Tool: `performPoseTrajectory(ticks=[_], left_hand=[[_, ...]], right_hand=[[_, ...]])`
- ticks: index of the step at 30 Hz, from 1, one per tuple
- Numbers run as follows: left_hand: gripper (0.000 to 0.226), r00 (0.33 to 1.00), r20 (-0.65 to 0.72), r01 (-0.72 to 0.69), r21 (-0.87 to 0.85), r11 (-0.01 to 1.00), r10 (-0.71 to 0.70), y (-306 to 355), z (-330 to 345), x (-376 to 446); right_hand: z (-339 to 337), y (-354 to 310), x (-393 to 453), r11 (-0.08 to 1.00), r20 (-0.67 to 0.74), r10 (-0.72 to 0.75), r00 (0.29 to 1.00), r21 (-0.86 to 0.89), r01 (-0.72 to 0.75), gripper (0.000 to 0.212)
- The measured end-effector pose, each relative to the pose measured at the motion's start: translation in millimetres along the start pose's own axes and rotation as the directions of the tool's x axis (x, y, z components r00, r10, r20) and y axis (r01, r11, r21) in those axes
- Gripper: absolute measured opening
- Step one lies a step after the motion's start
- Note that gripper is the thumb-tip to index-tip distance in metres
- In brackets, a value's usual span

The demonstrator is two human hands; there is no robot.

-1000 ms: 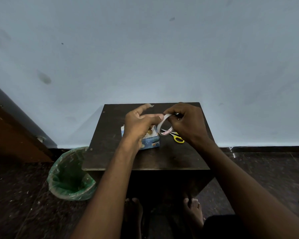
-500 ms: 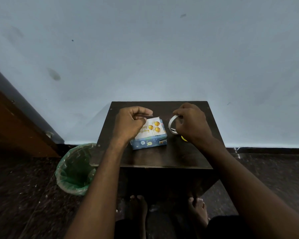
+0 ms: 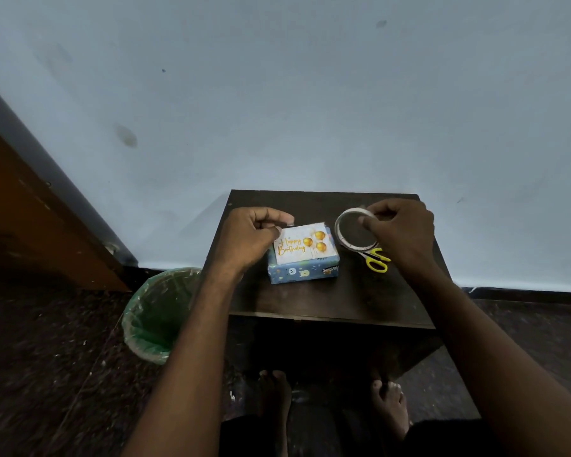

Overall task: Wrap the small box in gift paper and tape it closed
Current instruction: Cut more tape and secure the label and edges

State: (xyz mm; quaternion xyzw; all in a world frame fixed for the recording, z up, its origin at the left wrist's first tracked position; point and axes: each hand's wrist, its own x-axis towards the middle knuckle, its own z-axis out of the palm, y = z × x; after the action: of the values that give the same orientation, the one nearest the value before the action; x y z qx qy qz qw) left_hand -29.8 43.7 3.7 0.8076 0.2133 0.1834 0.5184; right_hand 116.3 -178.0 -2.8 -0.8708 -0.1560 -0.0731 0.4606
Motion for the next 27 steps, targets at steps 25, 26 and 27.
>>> performPoseTrajectory(ticks=[25, 26, 27], left_hand=[[0.053, 0.997, -0.080, -0.013, 0.142, 0.990, 0.024, -6.5, -6.0, 0.3], [0.052, 0.996, -0.082, -0.015, 0.153, 0.988, 0.028, -6.7, -6.1, -0.2], [0.052, 0.996, -0.083, -0.019, 0.165, 0.986, 0.033, -7.2, -6.7, -0.2]], right_hand=[[78.3, -59.2, -37.7, 0.916, 0.242, -0.393, 0.887, 0.183, 0.356, 0.024], [78.8, -59.6, -37.4, 0.928, 0.278, -0.359, 0.891, 0.207, 0.309, 0.024], [79.4, -59.7, -36.4, 0.937, 0.302, -0.325, 0.896, 0.233, 0.261, 0.022]])
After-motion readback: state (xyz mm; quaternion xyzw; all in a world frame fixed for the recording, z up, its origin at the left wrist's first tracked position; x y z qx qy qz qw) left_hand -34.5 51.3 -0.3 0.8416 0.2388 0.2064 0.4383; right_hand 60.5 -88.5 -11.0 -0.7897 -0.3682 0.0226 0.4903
